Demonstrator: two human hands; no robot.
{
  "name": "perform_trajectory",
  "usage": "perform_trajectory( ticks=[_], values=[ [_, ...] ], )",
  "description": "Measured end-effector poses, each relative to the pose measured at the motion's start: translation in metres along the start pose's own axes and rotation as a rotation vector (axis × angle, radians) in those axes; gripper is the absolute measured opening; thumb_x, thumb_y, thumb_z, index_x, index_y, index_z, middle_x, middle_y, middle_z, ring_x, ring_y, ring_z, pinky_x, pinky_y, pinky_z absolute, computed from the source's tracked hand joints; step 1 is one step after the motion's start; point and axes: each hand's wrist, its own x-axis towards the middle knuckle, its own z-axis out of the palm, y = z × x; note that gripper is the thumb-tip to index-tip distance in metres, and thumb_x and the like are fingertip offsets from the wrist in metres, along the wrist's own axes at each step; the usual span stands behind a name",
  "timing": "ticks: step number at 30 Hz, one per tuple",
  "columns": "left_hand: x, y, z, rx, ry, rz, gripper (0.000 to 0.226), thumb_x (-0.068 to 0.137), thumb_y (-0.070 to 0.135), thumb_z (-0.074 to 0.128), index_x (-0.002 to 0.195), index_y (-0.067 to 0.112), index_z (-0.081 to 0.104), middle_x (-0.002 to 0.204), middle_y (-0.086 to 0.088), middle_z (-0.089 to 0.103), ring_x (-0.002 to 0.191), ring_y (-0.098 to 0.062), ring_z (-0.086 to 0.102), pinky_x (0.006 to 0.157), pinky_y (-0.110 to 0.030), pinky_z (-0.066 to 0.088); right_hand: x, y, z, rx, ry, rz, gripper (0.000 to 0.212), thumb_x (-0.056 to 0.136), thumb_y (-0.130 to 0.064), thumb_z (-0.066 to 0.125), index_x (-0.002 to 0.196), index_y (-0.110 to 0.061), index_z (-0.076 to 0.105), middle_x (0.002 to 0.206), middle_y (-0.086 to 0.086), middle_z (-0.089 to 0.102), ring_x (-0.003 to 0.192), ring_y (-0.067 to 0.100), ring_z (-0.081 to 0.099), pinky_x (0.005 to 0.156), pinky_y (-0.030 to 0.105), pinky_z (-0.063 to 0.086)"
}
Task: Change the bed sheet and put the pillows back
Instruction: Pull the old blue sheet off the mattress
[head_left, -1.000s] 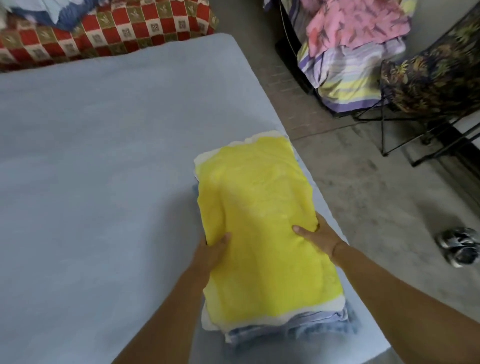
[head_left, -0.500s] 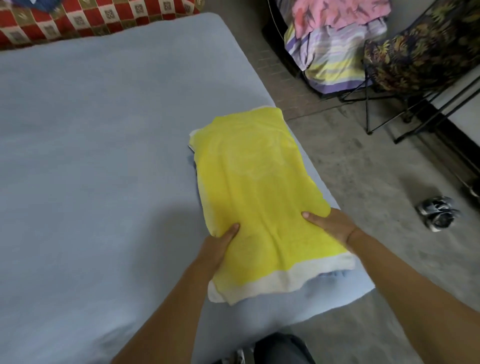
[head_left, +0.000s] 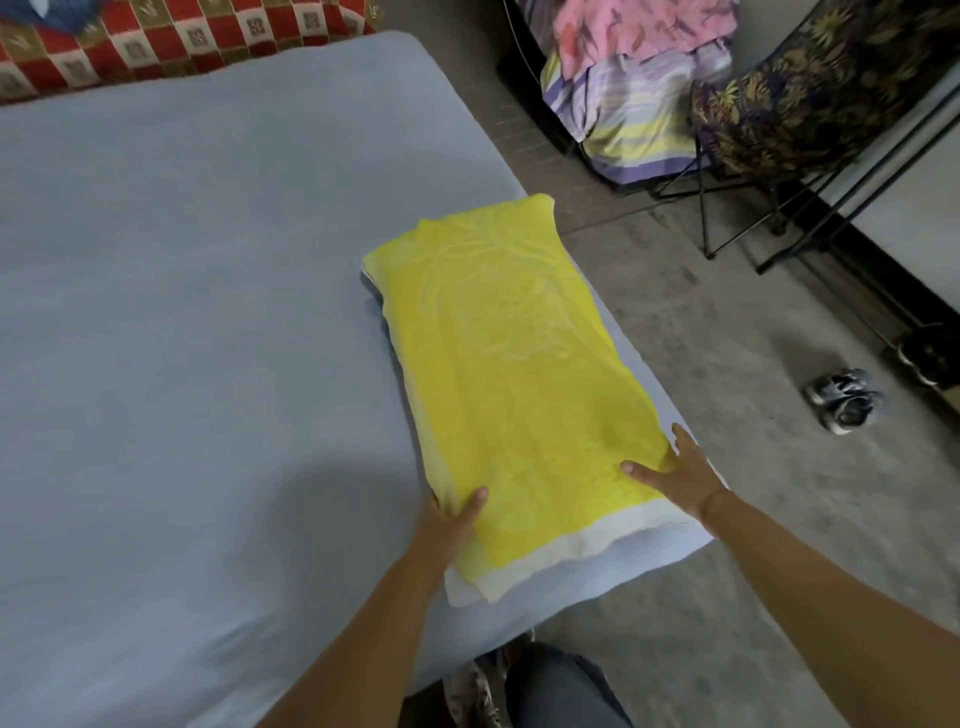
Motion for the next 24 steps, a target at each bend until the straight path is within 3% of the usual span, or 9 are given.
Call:
perform_trajectory(
  ticks=[2,4,5,6,7,8,11,19,24],
  values=[
    [-0.001,0.006,-0.005,-0.019,0.006,0.05,0.116,0.06,0.074,0.073,0.149,0.013,0.032,0.148,-0.008,0.044,0.13,-0.026,0.048,0.105,-0.043,0.042,-0.003,-0.01,0.002,-0.044,0.08,-0.056,0.118,0.064,-0.05,0.083,0.154,-0.02,0.013,0.158,0.008,0.017,0.145,0.029,0.019,0.114,0.052,0.025],
    [-0.002,0.012,-0.011,-0.029,0.043,0.074,0.099,0.065,0.064,0.076,0.136,0.002,0.046,0.132,-0.016,0.058,0.114,-0.026,0.06,0.087,-0.037,0.052,-0.004,-0.026,0.006,-0.041,0.138,-0.133,0.11,0.067,-0.044,0.083,0.153,-0.016,0.02,0.156,0.01,0.022,0.143,0.03,0.022,0.113,0.052,0.027],
    [-0.003,0.016,-0.015,-0.014,0.066,0.077,0.083,0.075,0.052,0.076,0.13,-0.004,0.048,0.124,-0.018,0.061,0.123,-0.032,0.052,0.078,-0.033,0.05,-0.005,-0.036,0.008,-0.038,0.154,-0.168,0.105,0.068,-0.042,0.083,0.151,-0.014,0.025,0.154,0.012,0.026,0.142,0.031,0.025,0.112,0.052,0.028],
    [-0.005,0.02,-0.019,-0.007,0.086,0.069,0.061,0.084,0.04,0.072,0.124,0.0,0.05,0.116,-0.011,0.061,0.11,-0.02,0.057,0.075,-0.024,0.047,-0.006,-0.046,0.011,-0.033,0.156,-0.205,0.1,0.069,-0.04,0.083,0.149,-0.013,0.029,0.152,0.012,0.03,0.14,0.031,0.027,0.111,0.051,0.03],
    [-0.006,0.022,-0.025,-0.003,0.097,0.058,0.053,0.088,0.035,0.068,0.128,0.006,0.048,0.119,-0.01,0.058,0.106,-0.014,0.047,0.081,-0.017,0.043,-0.008,-0.057,0.015,-0.009,0.142,-0.241,0.098,0.069,-0.039,0.083,0.148,-0.015,0.031,0.151,0.011,0.031,0.14,0.029,0.029,0.111,0.049,0.031],
    [-0.009,0.024,-0.031,-0.001,0.102,0.051,0.062,0.09,0.036,0.065,0.139,0.007,0.039,0.13,-0.012,0.053,0.125,-0.022,0.048,0.09,-0.018,0.038,-0.01,-0.068,0.021,0.024,0.116,-0.27,0.097,0.07,-0.038,0.083,0.149,-0.016,0.031,0.152,0.008,0.03,0.14,0.027,0.03,0.111,0.047,0.032],
    [-0.023,0.027,-0.055,-0.003,0.176,0.056,0.083,0.093,0.04,0.06,0.152,0.0,0.018,0.146,-0.016,0.042,0.135,-0.025,0.041,0.102,-0.026,0.029,-0.018,-0.104,0.043,0.088,0.019,-0.381,0.091,0.074,-0.031,0.081,0.148,-0.015,0.032,0.151,0.005,0.033,0.136,0.021,0.036,0.103,0.035,0.037],
    [-0.073,0.009,-0.146,-0.187,0.511,0.04,0.073,0.093,0.049,0.057,0.144,0.001,0.036,0.147,-0.016,0.044,0.135,-0.026,0.042,0.111,-0.031,0.029,-0.059,-0.192,0.134,0.02,-0.3,-0.565,0.078,0.078,-0.031,0.078,0.143,-0.019,0.037,0.134,0.004,0.046,0.121,0.019,0.046,0.09,0.029,0.041],
    [-0.123,-0.028,-0.195,-0.392,0.688,0.041,0.07,0.091,0.048,0.059,0.145,0.008,0.037,0.142,-0.01,0.047,0.131,-0.023,0.044,0.097,-0.026,0.031,-0.104,-0.227,0.199,-0.025,-0.478,-0.663,0.075,0.078,-0.023,0.079,0.14,-0.012,0.04,0.128,0.007,0.048,0.119,0.02,0.049,0.092,0.027,0.04]
  ],
)
